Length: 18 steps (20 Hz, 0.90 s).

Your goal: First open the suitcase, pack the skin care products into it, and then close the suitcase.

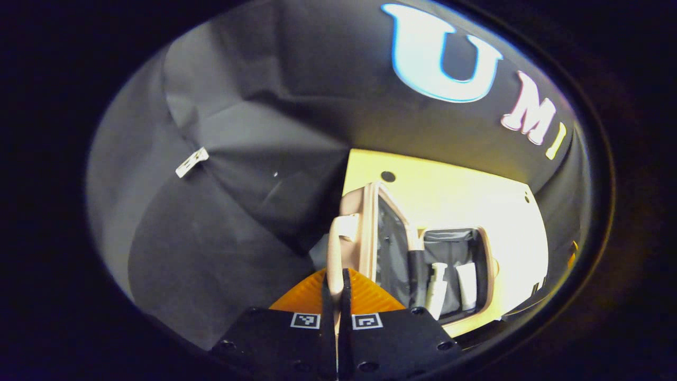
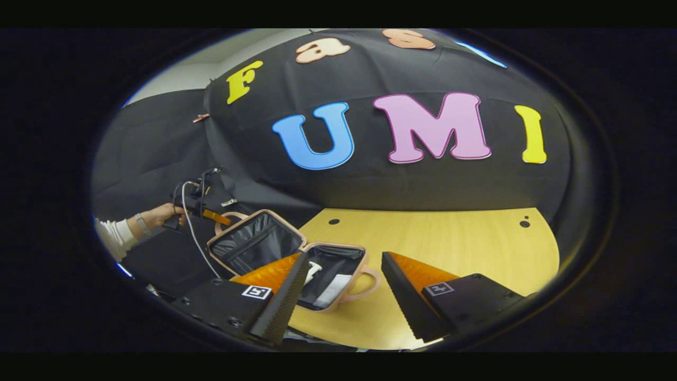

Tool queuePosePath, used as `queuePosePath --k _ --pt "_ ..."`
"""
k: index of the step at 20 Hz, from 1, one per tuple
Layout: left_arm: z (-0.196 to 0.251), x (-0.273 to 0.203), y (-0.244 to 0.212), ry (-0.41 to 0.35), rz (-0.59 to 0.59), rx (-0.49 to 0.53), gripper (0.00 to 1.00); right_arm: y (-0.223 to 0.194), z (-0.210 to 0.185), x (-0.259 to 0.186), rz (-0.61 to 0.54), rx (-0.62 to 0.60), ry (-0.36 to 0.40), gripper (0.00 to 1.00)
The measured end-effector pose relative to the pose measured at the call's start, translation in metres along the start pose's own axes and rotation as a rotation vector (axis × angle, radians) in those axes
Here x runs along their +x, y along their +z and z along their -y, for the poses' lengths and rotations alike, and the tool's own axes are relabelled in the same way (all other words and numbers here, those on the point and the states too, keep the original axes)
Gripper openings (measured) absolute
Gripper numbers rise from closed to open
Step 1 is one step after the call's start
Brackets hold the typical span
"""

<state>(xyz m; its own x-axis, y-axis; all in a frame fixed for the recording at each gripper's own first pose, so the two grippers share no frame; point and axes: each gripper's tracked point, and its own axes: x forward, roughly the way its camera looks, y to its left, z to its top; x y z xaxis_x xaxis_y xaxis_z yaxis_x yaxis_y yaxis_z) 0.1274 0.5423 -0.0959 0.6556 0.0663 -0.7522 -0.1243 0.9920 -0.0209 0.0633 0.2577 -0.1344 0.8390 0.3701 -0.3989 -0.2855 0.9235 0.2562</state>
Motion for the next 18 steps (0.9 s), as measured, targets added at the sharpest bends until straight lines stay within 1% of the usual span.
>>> queuePosePath --k 2,4,6,9,11,13,15,18 --pt "0.036 -0.026 0.02 -0.033 0.04 0.047 0.07 0.004 0.014 -0.01 0.014 0.004 -0.01 0.89" --pt "0.089 -0.037 0.03 -0.092 0.069 0.084 0.07 0.005 0.027 -0.021 0.026 0.03 -0.027 0.89" --pt "0.141 -0.044 0.034 -0.172 0.083 0.108 0.07 0.007 0.046 -0.036 0.043 0.043 -0.048 0.89" --pt "0.222 -0.047 0.031 -0.309 0.075 0.107 0.07 0.006 0.078 -0.061 0.052 0.03 -0.09 0.88" --pt "0.278 -0.038 0.015 -0.377 0.041 0.118 0.07 0.011 0.102 -0.081 0.067 0.042 -0.126 0.89" --pt "0.319 -0.019 -0.003 -0.4 0.013 0.165 0.07 0.018 0.124 -0.104 0.089 0.066 -0.166 0.88" --pt "0.362 0.002 -0.019 -0.437 -0.022 0.168 0.07 0.017 0.147 -0.125 0.093 0.086 -0.212 0.88" --pt "0.399 0.04 -0.055 -0.455 -0.093 0.169 0.07 0.012 0.181 -0.155 0.095 0.101 -0.282 0.88"
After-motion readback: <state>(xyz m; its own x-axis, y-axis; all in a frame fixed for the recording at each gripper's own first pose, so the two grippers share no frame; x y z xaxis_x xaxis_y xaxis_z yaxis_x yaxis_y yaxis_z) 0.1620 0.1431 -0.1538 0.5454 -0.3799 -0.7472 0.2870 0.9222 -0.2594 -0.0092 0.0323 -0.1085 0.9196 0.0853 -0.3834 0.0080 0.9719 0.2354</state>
